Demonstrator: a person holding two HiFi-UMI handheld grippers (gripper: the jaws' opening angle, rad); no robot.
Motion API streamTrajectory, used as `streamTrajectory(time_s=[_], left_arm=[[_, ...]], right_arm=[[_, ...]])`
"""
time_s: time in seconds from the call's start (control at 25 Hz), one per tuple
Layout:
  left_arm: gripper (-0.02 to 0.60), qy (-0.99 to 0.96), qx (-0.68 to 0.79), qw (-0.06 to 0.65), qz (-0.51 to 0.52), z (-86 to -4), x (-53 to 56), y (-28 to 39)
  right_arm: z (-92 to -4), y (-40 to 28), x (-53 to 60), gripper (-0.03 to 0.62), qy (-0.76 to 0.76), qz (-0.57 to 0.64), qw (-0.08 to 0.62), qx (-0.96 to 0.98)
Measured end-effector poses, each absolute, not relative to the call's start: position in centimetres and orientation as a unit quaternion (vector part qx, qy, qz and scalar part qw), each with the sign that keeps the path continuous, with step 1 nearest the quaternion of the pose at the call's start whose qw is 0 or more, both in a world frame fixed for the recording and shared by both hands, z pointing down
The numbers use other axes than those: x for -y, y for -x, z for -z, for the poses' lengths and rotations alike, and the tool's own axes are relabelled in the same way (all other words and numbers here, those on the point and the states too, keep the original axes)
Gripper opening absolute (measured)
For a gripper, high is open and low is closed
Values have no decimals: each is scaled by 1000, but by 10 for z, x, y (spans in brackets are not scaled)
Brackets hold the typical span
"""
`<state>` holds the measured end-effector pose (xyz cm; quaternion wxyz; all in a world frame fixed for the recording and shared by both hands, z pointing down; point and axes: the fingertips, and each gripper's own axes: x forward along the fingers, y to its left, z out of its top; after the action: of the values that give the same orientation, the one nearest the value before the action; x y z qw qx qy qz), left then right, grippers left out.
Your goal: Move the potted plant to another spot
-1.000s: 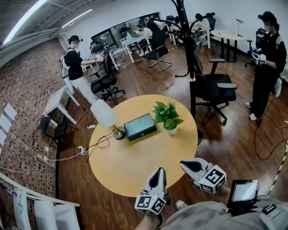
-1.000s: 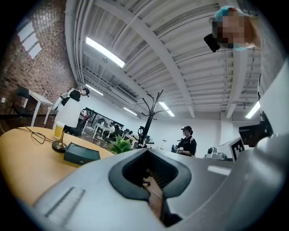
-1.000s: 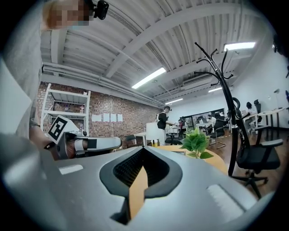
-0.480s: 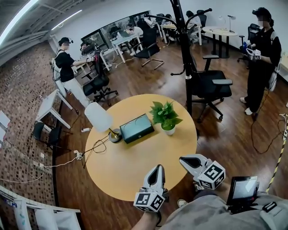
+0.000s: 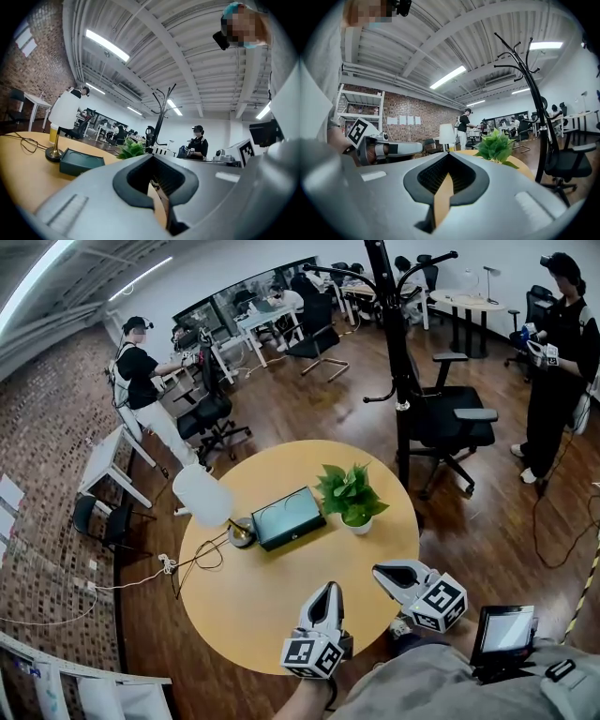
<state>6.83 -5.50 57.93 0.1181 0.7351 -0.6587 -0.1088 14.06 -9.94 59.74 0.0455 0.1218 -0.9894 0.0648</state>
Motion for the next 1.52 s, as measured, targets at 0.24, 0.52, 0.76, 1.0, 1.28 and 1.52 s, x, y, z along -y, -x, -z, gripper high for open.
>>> streamTrajectory(time_s=[0.24, 0.52, 0.76, 1.0, 1.28, 1.52], left_arm=[[0, -724, 671, 134, 85, -609, 109, -52], [0, -707, 684, 173, 47, -674, 170, -32], [0, -694, 690, 208, 2, -735, 205, -23], [0, -684, 689, 239, -13, -781, 227, -14], [0, -691, 680, 244, -29, -805, 244, -5], [5, -712, 657, 241, -55, -819, 258, 0]], right_arm=[[-625, -127, 155, 0, -117, -75, 65, 988], [-687, -113, 220, 0, -109, -81, 120, 983], [-752, -106, 255, 0, -90, -112, 169, 975], [-796, -95, 277, 0, -77, -114, 203, 970], [-819, -84, 289, 0, -64, -102, 225, 967], [-827, -69, 296, 116, -48, -87, 244, 965]])
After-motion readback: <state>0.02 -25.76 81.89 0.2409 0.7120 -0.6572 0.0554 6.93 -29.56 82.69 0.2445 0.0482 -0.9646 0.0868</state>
